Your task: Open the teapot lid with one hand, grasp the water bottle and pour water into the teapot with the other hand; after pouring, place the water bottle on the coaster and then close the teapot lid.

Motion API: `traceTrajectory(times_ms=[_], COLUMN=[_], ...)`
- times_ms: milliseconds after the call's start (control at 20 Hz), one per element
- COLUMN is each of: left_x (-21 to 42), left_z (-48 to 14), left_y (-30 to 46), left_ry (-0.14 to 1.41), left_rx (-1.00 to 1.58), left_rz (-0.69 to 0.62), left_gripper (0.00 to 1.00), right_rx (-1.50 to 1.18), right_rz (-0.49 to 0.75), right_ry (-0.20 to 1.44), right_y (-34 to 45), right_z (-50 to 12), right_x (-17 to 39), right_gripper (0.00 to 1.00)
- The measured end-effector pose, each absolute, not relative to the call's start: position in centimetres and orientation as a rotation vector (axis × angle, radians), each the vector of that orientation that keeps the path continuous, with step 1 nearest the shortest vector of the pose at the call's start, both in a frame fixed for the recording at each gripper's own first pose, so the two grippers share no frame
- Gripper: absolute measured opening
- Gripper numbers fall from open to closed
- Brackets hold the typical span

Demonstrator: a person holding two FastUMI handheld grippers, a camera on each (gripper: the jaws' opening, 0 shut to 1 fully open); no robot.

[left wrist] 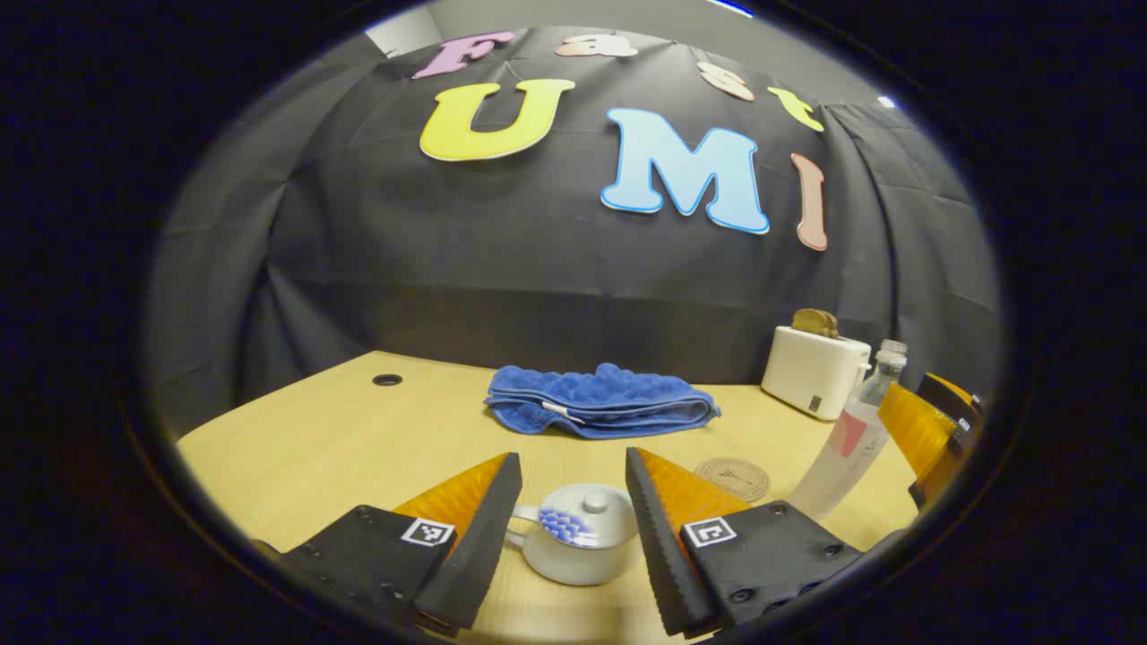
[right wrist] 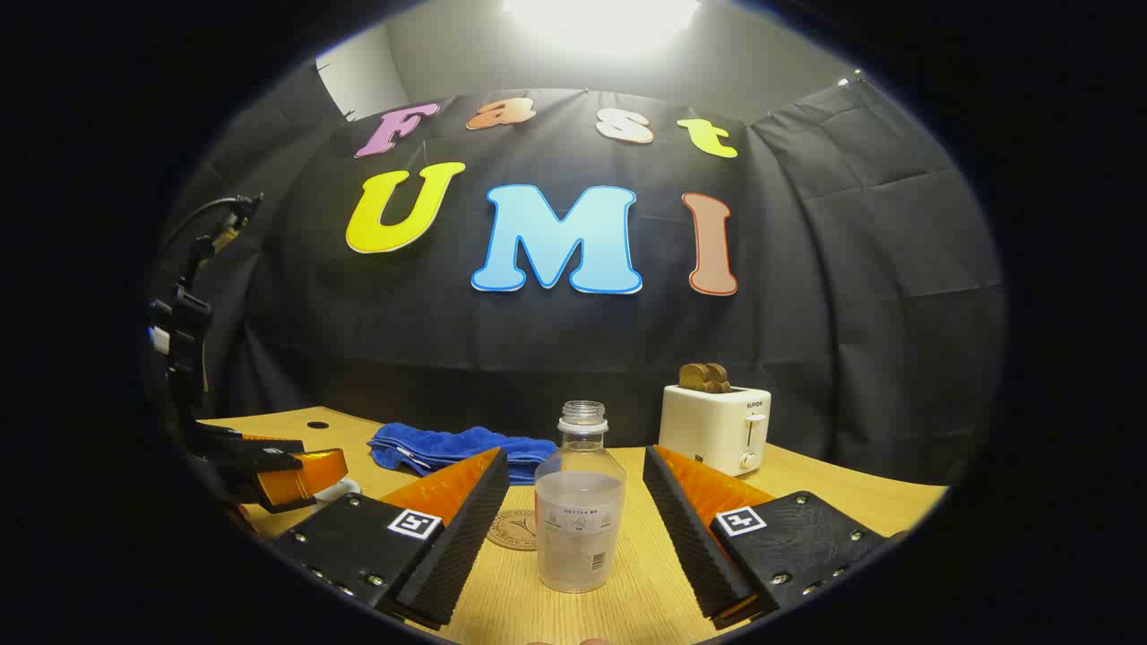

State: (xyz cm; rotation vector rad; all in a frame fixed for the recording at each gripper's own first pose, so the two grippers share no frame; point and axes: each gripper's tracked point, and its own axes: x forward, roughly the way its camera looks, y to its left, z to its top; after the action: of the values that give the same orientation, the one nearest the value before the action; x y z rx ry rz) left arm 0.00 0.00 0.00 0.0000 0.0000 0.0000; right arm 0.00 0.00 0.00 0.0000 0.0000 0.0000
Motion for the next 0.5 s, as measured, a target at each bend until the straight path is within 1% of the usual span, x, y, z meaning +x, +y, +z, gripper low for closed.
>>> traceTrajectory(times_ms=[500], left_x=[0.4], left_z=[-0.23], left_y=[-1.03], left_ry=[0.004], left_rx=[0.092], left_rz=[-0.009], left_gripper=[0.75], right_rx=[0.027], right_rz=[0.001], right_ry=[0.022], right_y=[-0.22], right_z=[-0.32], right_x=[0.14], right_gripper=[0.96])
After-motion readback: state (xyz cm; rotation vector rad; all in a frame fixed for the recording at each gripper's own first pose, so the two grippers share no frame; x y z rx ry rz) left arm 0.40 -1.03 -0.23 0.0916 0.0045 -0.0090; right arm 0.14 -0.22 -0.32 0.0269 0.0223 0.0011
